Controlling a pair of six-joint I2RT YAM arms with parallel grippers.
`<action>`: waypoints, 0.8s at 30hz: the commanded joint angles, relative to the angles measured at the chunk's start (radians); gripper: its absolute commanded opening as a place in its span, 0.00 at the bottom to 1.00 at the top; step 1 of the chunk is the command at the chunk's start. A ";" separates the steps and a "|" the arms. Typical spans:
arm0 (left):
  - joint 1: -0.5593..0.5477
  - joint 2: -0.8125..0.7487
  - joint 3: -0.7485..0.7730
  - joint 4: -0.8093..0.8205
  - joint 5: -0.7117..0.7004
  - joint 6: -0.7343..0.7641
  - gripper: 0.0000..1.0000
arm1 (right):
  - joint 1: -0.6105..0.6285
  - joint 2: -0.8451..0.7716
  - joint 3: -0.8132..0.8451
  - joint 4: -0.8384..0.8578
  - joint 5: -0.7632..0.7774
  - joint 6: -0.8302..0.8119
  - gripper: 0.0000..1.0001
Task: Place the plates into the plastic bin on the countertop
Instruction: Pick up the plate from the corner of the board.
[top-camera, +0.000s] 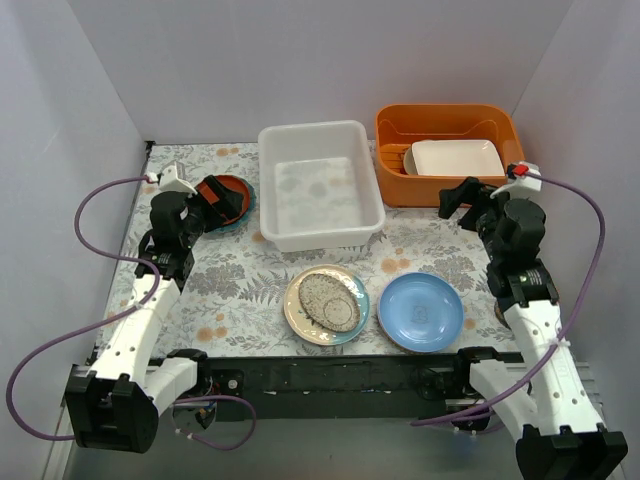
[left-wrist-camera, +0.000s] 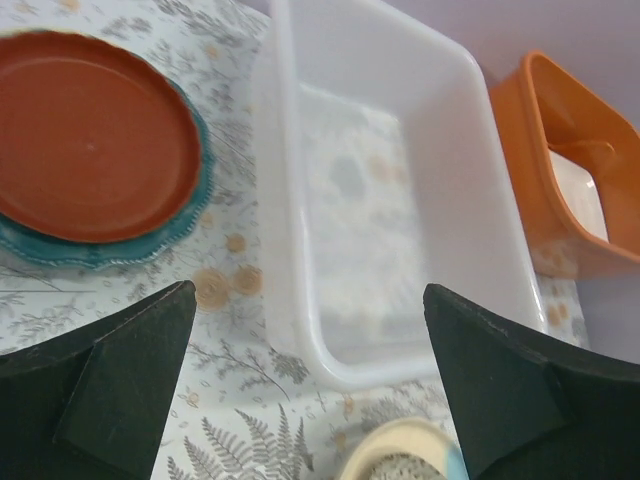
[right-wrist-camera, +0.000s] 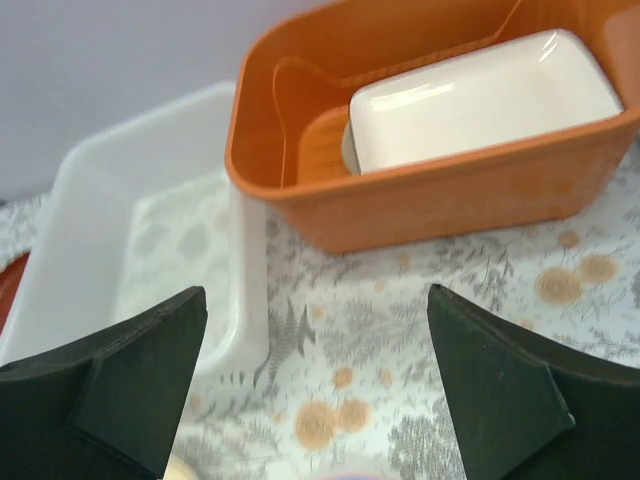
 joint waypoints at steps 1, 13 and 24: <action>-0.001 0.004 0.050 -0.082 0.200 -0.034 0.98 | 0.004 0.123 0.176 -0.238 -0.166 -0.014 0.98; -0.001 -0.059 0.124 -0.245 0.157 0.028 0.98 | 0.003 0.037 0.127 -0.134 -0.275 0.110 0.98; -0.001 0.018 0.208 -0.312 0.255 0.057 0.98 | 0.003 0.146 0.207 -0.341 -0.339 0.026 0.98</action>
